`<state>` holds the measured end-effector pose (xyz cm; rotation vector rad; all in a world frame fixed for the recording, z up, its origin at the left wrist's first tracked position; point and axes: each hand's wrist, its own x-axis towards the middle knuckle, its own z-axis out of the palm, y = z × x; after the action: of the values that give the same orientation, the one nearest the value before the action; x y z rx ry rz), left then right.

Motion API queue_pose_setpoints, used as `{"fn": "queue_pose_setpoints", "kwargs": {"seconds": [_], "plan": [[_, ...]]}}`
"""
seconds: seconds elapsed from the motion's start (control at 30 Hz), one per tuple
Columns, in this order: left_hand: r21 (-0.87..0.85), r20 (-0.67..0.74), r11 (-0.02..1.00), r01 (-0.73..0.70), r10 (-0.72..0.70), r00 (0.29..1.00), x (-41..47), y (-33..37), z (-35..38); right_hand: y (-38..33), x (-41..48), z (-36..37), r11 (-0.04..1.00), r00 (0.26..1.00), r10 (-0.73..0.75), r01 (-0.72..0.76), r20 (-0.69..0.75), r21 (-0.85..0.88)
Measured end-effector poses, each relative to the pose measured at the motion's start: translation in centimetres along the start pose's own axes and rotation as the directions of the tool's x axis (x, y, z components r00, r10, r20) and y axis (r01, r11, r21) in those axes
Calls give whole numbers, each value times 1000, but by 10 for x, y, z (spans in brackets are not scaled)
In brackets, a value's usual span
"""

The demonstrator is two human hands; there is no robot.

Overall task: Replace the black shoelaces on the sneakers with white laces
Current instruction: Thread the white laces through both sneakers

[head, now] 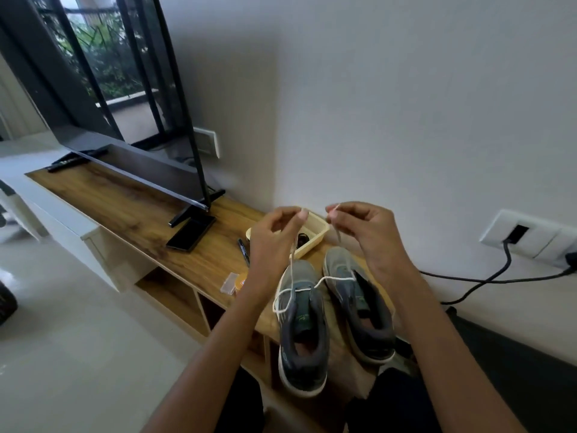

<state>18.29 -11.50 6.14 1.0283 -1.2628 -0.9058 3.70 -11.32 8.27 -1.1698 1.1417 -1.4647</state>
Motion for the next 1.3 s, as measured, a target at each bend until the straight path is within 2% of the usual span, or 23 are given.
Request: {"fn": "queue_pose_setpoints", "kwargs": {"seconds": [0.13, 0.27, 0.43, 0.57, 0.63, 0.73, 0.83, 0.9, 1.0, 1.13, 1.3], "plan": [[-140, 20, 983, -115, 119, 993, -3, 67, 1, -59, -21, 7, 986, 989, -145, 147, -35, 81], [-144, 45, 975, -171, 179, 983, -6, 99, 1, -88, -34, 12, 966, 965, -256, 258, -51, 35], [-114, 36, 982, -149, 154, 987, -10, 103, -3, -90, -40, 16, 975, 973, -222, 223, -54, 7], [-119, -2, 988, -98, 99, 995, -17, 97, -18, -83, -42, 13, 977, 985, -173, 174, -24, 126], [-98, -26, 994, -53, 50, 998, -25, 85, -33, -77, -44, 9, 971, 989, -147, 142, 11, 193], [106, -118, 994, 32, -20, 993, -39, 44, -60, -59, -46, 0, 975, 994, -106, 101, 12, 196], [355, -241, 893, 277, -199, 950, -47, -18, -85, -30, -41, -11, 985, 996, -65, 75, -65, 157], [453, -216, 794, 405, -343, 914, -51, -56, -91, -6, -36, -18, 987, 991, -27, 47, -129, 153], [545, -89, 710, 446, -480, 873, -57, -99, -78, 31, -26, -23, 996, 977, 50, -32, -209, 86], [597, -95, 704, 384, -413, 906, -49, -135, -50, 74, -13, -23, 994, 968, 97, -108, -233, -34], [492, -138, 794, 356, -333, 933, -25, -164, -21, 114, 10, -15, 968, 973, 77, -126, -218, -219]]}}
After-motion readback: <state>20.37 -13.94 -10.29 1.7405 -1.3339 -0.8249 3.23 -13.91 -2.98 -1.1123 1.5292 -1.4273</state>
